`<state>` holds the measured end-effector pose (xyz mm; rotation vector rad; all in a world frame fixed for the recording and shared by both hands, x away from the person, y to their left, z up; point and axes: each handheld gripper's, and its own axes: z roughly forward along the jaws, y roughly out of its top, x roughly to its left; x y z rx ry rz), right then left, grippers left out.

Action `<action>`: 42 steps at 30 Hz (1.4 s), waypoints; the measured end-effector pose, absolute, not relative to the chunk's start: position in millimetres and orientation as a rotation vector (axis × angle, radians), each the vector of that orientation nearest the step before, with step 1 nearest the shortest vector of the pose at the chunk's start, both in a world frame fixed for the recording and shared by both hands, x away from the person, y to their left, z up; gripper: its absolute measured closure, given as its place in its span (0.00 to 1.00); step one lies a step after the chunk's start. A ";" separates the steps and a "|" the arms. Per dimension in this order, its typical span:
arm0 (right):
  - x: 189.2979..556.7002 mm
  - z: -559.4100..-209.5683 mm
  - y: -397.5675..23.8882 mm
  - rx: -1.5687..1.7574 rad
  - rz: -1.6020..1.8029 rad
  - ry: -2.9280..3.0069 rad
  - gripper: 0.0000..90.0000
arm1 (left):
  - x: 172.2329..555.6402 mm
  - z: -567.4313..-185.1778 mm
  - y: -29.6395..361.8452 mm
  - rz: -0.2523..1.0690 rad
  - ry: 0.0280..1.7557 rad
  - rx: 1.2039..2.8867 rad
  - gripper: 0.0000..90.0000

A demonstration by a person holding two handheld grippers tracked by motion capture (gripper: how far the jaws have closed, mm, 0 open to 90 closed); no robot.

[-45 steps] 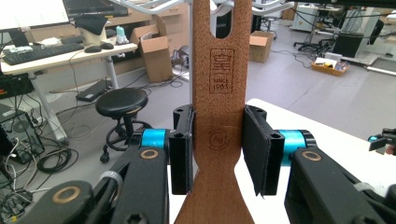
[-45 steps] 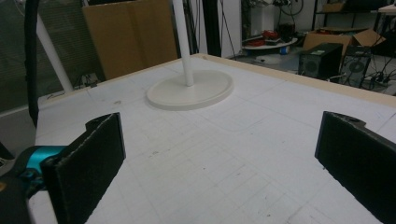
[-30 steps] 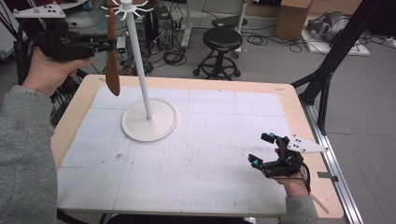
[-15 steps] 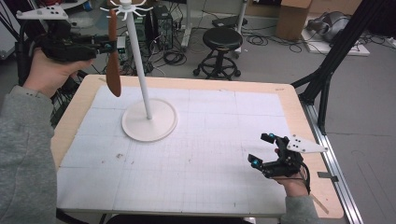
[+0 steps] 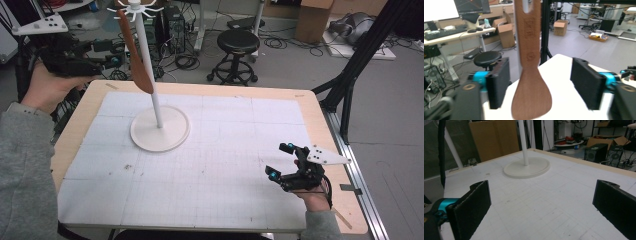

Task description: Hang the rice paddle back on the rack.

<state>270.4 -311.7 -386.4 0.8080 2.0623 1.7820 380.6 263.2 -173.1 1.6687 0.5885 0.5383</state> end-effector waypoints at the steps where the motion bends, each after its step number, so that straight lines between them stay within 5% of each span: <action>1: 269.8 -386.4 -311.6 0.805 1.780 2.060 0.00 | 378.6 -175.1 263.0 0.538 0.577 1.666 0.30; 7: 267.5 -385.9 -312.4 0.802 1.779 2.055 0.00 | 365.4 -186.6 261.5 0.571 0.573 1.654 0.07; 11: 265.0 -385.7 -313.2 0.809 1.780 2.054 0.00 | 359.3 -196.7 263.9 0.568 0.580 1.663 0.02; 15: 263.2 -385.7 -314.7 0.813 1.775 2.051 0.00 | 356.4 -205.5 271.5 0.463 0.623 1.628 0.02; 42: 262.2 -386.2 -319.3 0.812 1.766 2.044 0.00 | 326.6 -281.2 263.7 0.481 0.617 1.686 0.02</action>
